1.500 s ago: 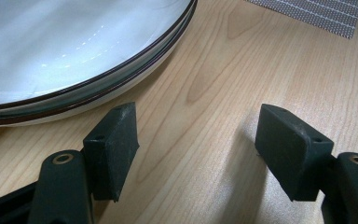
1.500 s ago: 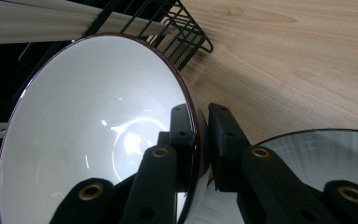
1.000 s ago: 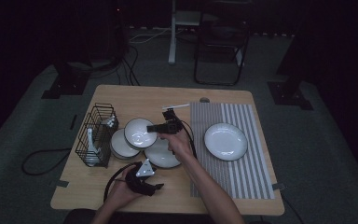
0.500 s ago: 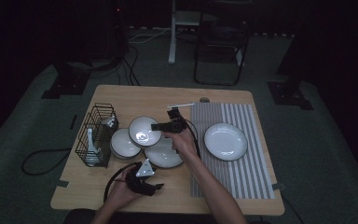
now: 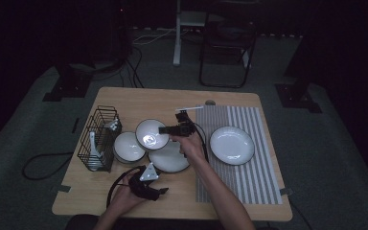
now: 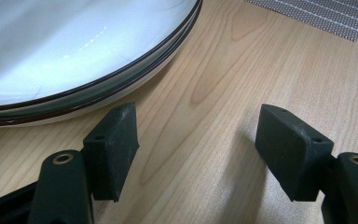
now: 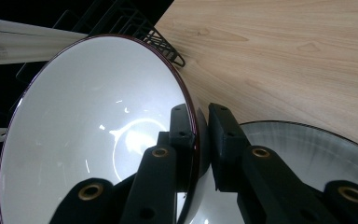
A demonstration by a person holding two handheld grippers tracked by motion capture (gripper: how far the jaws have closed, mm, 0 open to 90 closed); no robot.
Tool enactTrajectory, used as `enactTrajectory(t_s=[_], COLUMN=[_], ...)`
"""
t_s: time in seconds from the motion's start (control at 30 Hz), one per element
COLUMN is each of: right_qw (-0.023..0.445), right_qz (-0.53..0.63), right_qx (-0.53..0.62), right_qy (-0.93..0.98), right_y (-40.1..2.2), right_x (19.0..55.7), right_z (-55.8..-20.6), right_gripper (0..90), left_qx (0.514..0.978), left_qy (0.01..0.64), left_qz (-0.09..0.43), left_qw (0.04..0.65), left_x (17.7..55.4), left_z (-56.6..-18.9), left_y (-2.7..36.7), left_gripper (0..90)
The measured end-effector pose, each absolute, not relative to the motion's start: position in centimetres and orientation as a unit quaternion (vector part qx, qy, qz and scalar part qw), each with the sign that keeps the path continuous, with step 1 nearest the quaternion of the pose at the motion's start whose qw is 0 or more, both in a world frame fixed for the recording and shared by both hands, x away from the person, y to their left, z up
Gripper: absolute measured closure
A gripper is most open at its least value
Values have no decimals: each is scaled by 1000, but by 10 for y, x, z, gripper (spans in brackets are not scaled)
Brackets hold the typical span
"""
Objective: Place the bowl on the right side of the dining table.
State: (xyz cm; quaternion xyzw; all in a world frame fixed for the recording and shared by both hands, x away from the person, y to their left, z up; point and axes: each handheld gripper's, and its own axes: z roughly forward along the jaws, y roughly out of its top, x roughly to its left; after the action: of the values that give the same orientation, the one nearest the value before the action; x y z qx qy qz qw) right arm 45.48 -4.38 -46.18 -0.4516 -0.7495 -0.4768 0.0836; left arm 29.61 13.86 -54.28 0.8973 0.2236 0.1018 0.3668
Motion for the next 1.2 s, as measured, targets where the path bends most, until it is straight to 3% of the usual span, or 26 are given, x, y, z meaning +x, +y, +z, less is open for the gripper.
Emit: enactTrajectory(t_s=[1.2], right_qw=[68], right_qz=[-478], right_qx=[-482], right_qy=[-731], right_y=[-81], right_x=[459], right_z=[-466], right_gripper=[808], left_qx=[894], left_qy=[228], left_qz=[104], left_qw=[372], left_x=[295], left_z=[-544], left_y=[139], left_gripper=[294])
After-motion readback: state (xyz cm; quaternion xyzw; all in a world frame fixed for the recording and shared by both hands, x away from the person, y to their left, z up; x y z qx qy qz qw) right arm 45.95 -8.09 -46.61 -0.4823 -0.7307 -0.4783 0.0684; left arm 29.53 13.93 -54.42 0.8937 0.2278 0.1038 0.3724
